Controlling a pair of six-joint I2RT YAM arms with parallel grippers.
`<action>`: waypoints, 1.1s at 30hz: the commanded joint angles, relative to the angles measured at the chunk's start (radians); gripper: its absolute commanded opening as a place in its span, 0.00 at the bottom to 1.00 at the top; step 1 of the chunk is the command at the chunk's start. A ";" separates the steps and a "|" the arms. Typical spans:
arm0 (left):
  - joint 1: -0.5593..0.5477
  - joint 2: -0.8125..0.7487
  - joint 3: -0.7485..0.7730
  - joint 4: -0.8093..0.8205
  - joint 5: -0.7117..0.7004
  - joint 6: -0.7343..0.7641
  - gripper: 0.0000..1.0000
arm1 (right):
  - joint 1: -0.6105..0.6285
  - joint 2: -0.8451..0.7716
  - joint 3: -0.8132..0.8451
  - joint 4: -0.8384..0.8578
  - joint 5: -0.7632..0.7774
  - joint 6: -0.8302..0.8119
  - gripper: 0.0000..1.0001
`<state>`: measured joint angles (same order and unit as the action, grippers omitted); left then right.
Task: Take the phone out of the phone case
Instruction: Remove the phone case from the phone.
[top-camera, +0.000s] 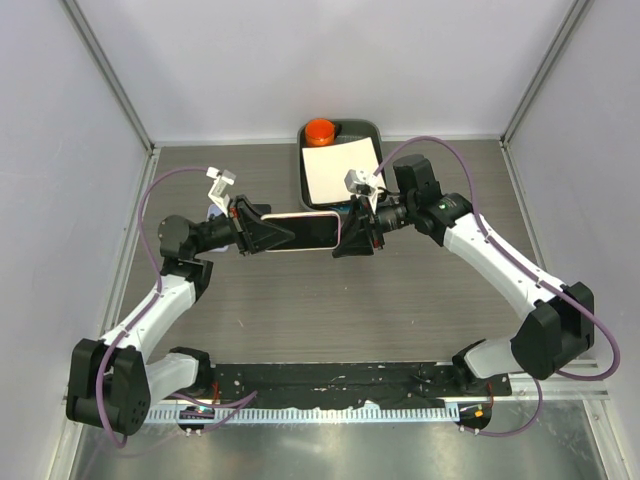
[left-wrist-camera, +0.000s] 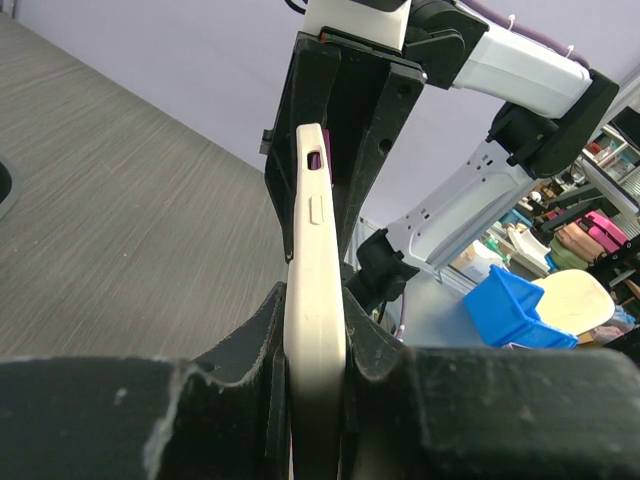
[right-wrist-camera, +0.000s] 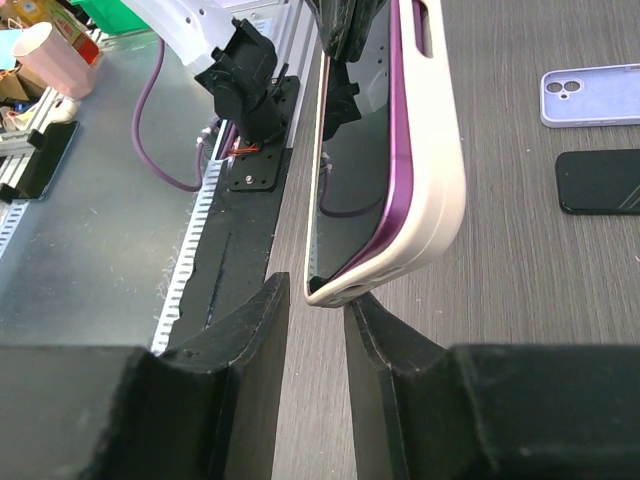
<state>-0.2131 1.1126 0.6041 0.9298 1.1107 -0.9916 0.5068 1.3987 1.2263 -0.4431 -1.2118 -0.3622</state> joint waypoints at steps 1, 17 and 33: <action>0.003 -0.010 0.046 0.029 -0.075 0.008 0.00 | 0.015 -0.050 0.006 0.018 -0.046 -0.020 0.33; 0.000 -0.002 0.048 0.001 -0.078 0.021 0.00 | 0.016 -0.119 -0.080 0.145 -0.042 -0.043 0.21; -0.075 0.029 0.115 -0.242 0.135 0.152 0.00 | 0.016 -0.167 -0.133 0.254 -0.060 -0.014 0.17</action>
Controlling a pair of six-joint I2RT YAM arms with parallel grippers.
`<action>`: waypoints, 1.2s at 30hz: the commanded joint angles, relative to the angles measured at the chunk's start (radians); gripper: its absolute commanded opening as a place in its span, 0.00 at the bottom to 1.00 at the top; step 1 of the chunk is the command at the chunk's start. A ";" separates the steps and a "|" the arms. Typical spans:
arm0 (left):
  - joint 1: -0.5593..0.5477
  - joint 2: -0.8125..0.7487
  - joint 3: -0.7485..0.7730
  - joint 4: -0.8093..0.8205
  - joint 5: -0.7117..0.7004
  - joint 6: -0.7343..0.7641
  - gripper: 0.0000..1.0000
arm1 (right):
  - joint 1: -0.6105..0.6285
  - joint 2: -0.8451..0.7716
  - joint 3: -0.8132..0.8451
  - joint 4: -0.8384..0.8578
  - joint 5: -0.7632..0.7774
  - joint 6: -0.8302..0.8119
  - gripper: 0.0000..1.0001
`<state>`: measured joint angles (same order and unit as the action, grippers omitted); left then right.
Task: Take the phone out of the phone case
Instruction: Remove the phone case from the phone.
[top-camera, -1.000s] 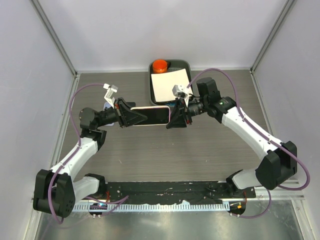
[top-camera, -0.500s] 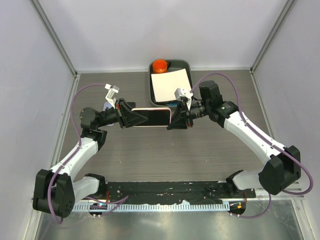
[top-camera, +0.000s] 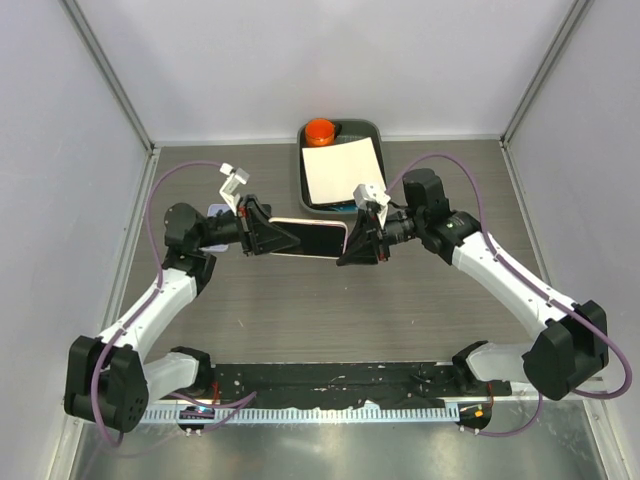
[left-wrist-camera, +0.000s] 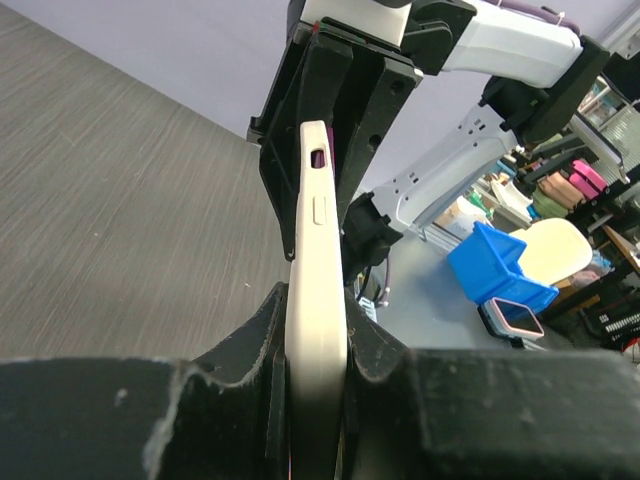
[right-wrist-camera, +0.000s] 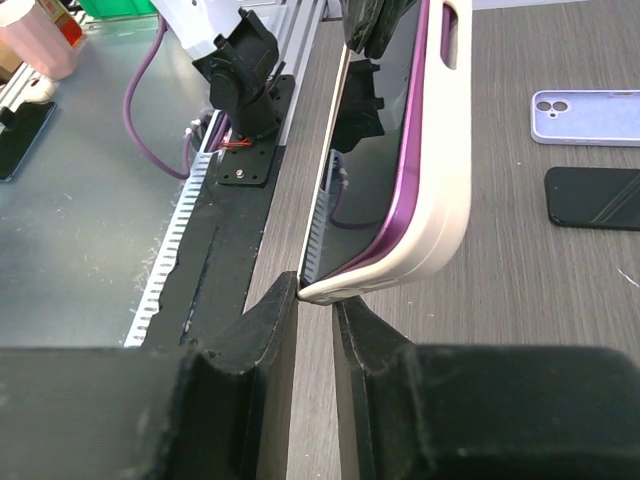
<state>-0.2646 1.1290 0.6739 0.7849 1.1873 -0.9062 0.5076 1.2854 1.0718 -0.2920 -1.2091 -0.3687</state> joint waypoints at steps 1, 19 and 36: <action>-0.025 0.014 0.050 -0.117 0.078 0.096 0.00 | 0.017 -0.057 0.022 0.103 -0.066 -0.006 0.17; -0.032 0.072 0.043 -0.358 0.084 0.288 0.00 | 0.016 -0.113 0.149 -0.292 -0.145 -0.334 0.17; -0.064 0.048 -0.005 0.086 0.098 -0.103 0.00 | 0.020 -0.072 0.123 -0.219 -0.026 -0.311 0.16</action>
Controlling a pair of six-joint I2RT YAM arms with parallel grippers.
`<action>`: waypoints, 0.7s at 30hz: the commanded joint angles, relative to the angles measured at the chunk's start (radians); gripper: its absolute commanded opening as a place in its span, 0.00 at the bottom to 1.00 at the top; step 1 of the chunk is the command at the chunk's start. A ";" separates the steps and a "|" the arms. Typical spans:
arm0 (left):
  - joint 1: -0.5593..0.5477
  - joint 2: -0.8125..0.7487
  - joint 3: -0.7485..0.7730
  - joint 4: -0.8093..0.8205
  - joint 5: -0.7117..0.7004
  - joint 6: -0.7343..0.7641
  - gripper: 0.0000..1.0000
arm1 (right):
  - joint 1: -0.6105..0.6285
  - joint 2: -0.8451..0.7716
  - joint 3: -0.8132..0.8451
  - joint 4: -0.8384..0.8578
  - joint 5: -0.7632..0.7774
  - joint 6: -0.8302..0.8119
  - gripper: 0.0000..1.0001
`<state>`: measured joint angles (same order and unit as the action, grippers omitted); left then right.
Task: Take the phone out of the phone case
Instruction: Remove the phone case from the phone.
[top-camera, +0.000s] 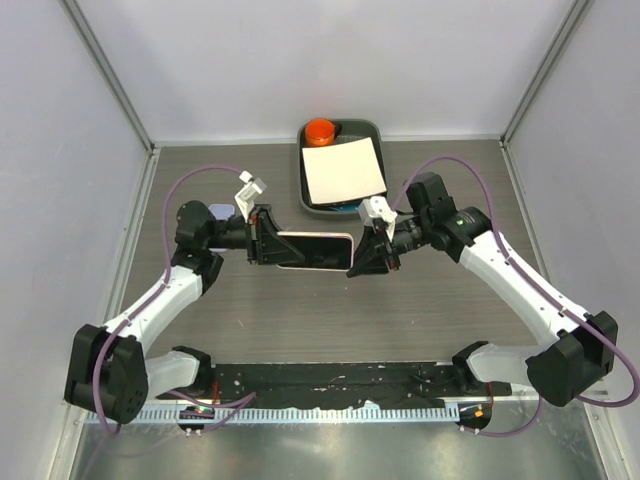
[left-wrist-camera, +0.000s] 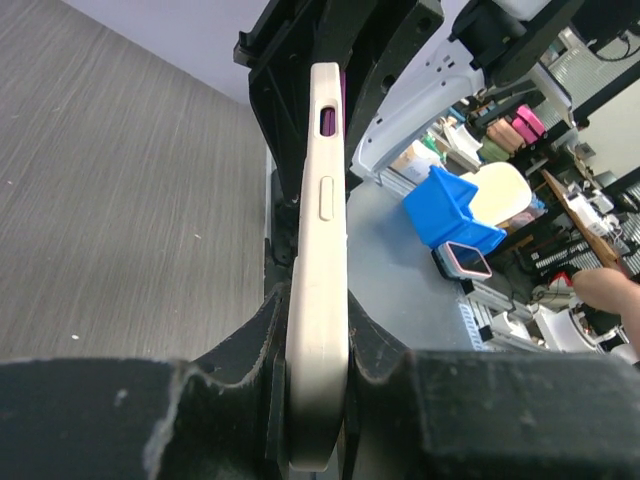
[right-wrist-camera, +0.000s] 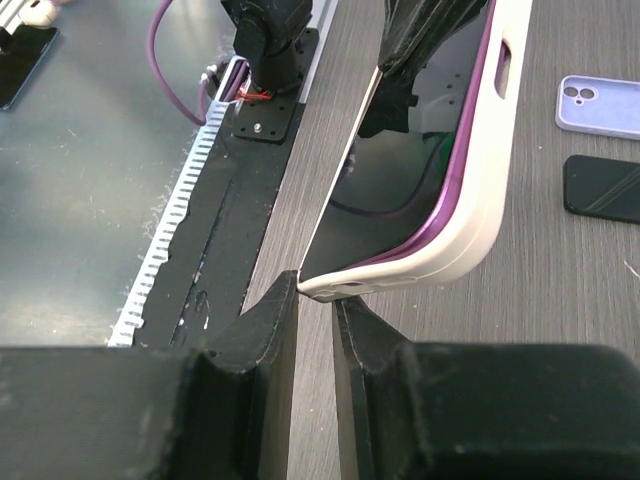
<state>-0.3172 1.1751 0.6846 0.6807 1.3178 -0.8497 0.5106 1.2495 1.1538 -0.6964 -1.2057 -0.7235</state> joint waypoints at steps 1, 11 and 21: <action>-0.016 0.001 -0.019 0.216 -0.032 -0.199 0.00 | 0.017 -0.033 0.034 0.204 0.000 0.058 0.16; -0.045 0.001 -0.040 0.451 -0.038 -0.363 0.00 | 0.017 0.027 0.020 0.293 0.084 0.095 0.16; -0.052 -0.008 -0.046 0.525 -0.040 -0.426 0.00 | 0.006 0.056 -0.009 0.393 0.147 0.167 0.16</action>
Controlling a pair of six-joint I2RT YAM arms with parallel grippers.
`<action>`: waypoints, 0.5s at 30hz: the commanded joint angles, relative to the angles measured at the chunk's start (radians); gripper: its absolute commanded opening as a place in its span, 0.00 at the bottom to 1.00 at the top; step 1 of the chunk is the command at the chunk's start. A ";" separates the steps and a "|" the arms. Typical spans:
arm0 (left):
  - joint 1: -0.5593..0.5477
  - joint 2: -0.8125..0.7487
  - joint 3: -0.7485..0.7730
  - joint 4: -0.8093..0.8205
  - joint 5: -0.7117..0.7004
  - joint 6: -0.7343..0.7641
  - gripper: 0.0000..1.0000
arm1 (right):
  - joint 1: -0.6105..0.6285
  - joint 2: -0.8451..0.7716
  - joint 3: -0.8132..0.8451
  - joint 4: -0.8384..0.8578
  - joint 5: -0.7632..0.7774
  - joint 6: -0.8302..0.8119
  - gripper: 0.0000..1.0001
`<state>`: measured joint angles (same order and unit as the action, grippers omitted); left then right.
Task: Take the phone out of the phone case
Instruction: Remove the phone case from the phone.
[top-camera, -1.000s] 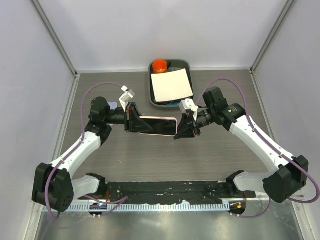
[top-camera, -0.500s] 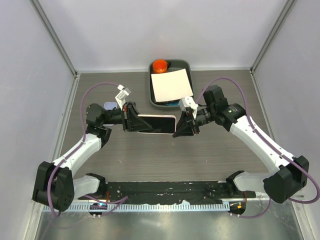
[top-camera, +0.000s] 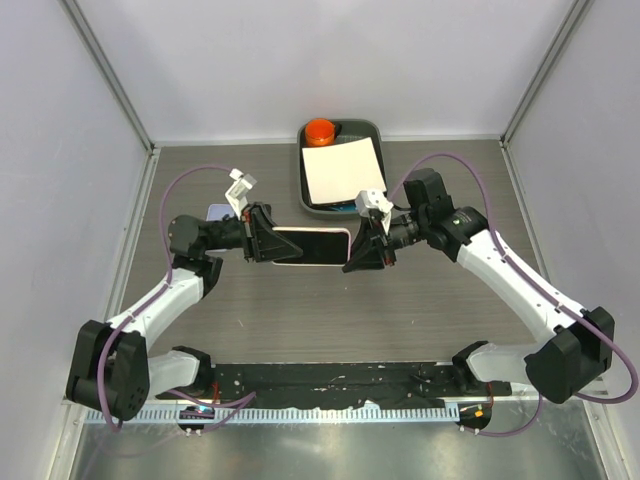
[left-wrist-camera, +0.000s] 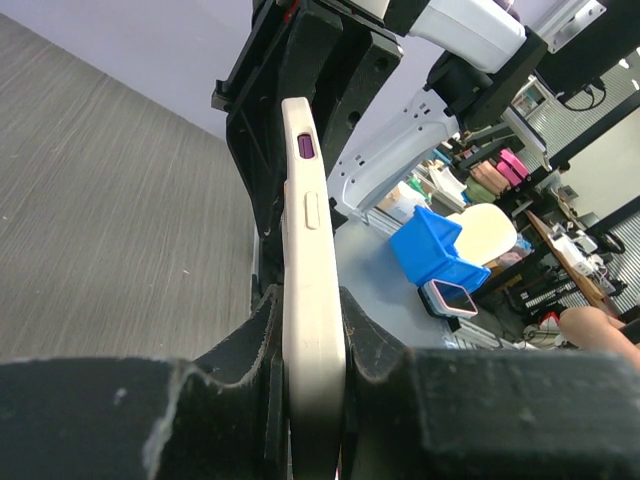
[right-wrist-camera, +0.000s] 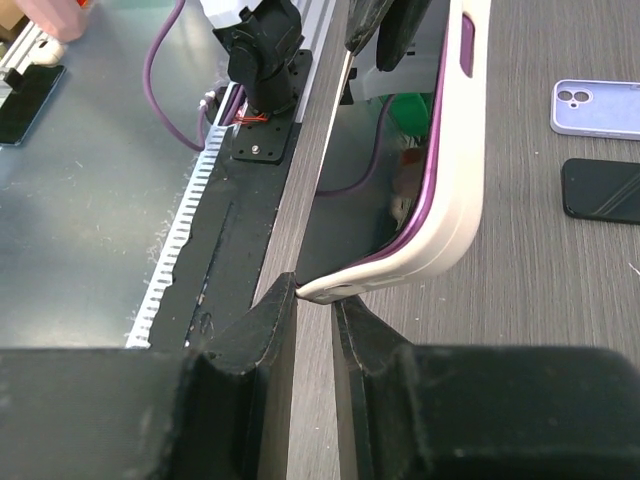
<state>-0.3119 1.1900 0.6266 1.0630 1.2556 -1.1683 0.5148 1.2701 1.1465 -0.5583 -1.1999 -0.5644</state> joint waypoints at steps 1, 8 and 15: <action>-0.056 -0.023 0.012 0.159 0.021 -0.116 0.00 | 0.001 0.037 -0.004 0.273 0.146 0.020 0.16; -0.056 -0.032 0.010 0.198 0.018 -0.148 0.00 | -0.006 0.055 -0.024 0.337 0.207 0.070 0.16; -0.056 -0.038 0.008 0.230 0.016 -0.174 0.00 | -0.028 0.061 -0.050 0.405 0.226 0.126 0.16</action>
<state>-0.2989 1.1904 0.6147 1.1244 1.2247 -1.2121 0.4984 1.2732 1.1110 -0.4164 -1.1950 -0.4416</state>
